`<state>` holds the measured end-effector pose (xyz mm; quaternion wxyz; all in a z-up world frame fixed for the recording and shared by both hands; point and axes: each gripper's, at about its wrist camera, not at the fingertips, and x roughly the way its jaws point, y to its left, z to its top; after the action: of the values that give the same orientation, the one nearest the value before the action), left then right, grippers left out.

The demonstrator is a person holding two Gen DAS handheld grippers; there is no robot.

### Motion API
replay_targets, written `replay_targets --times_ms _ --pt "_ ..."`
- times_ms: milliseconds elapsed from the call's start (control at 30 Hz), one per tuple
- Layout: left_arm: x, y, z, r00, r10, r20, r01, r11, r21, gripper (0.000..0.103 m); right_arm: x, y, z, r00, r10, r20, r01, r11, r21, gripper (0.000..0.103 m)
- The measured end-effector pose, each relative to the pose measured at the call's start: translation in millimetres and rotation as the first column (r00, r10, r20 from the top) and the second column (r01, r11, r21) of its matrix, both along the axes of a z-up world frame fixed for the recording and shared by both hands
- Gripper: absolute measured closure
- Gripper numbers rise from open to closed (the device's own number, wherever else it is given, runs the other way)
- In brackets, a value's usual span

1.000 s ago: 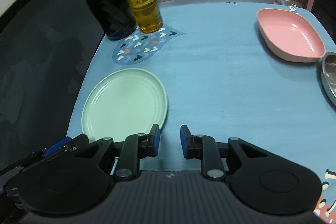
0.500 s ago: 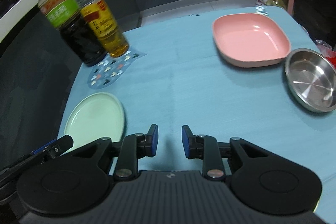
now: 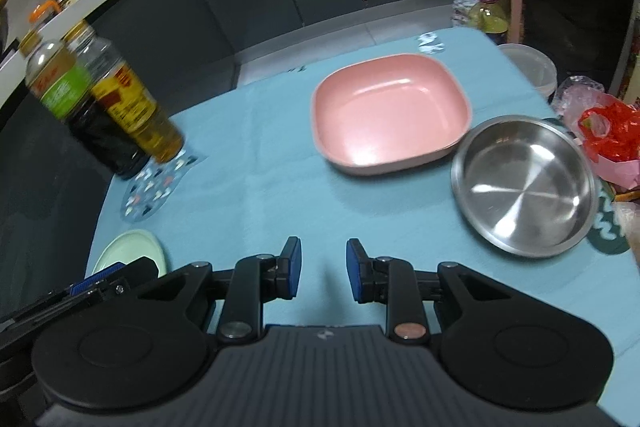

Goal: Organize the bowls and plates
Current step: 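Lower the green plate onto the stack and open both grippers, then move both grippers to the pink square dish's rim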

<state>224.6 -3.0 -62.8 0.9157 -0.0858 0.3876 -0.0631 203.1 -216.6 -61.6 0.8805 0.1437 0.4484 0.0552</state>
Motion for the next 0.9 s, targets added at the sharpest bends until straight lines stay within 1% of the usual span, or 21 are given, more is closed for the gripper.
replay_targets --times_ms 133,267,333,433,533,633,767,900 --pt "11.7 -18.9 -2.8 0.999 -0.038 -0.025 0.037 0.999 -0.030 0.073 6.0 -17.8 -2.2 1.000 -0.028 0.003 0.028 1.000 0.011 0.074" --pt "24.0 -39.8 -6.5 0.996 -0.080 -0.035 0.080 0.997 -0.015 0.073 12.0 -32.2 -1.1 0.999 -0.048 0.010 0.048 0.999 0.016 0.073" --pt "30.1 -46.4 -8.2 0.995 -0.093 -0.042 0.092 0.996 -0.020 0.073 15.2 -37.8 0.8 0.998 -0.055 0.017 0.055 0.998 0.011 0.071" --pt "39.3 -54.2 -7.8 0.994 -0.100 -0.044 0.099 0.995 -0.034 0.073 20.3 -44.4 2.5 0.997 -0.066 0.031 0.066 0.998 -0.005 0.069" --pt "48.3 -60.7 -6.1 0.993 -0.117 -0.020 0.116 0.991 -0.065 0.073 27.5 -52.0 2.9 0.996 -0.079 0.034 0.079 0.997 -0.006 0.068" --pt "58.5 -66.8 -5.4 0.993 -0.119 -0.009 0.118 0.990 -0.074 0.072 34.2 -57.3 0.7 0.996 -0.083 0.030 0.083 0.997 -0.002 0.068" --pt "72.7 -75.2 -8.1 0.994 -0.105 -0.026 0.103 0.992 -0.078 0.072 41.2 -61.0 -0.8 0.996 -0.082 0.032 0.082 0.997 0.001 0.068" --pt "81.3 -83.3 -14.9 0.993 -0.110 -0.041 0.107 0.991 -0.075 0.072 49.6 -68.5 -0.9 0.995 -0.092 0.038 0.092 0.996 0.010 0.068"
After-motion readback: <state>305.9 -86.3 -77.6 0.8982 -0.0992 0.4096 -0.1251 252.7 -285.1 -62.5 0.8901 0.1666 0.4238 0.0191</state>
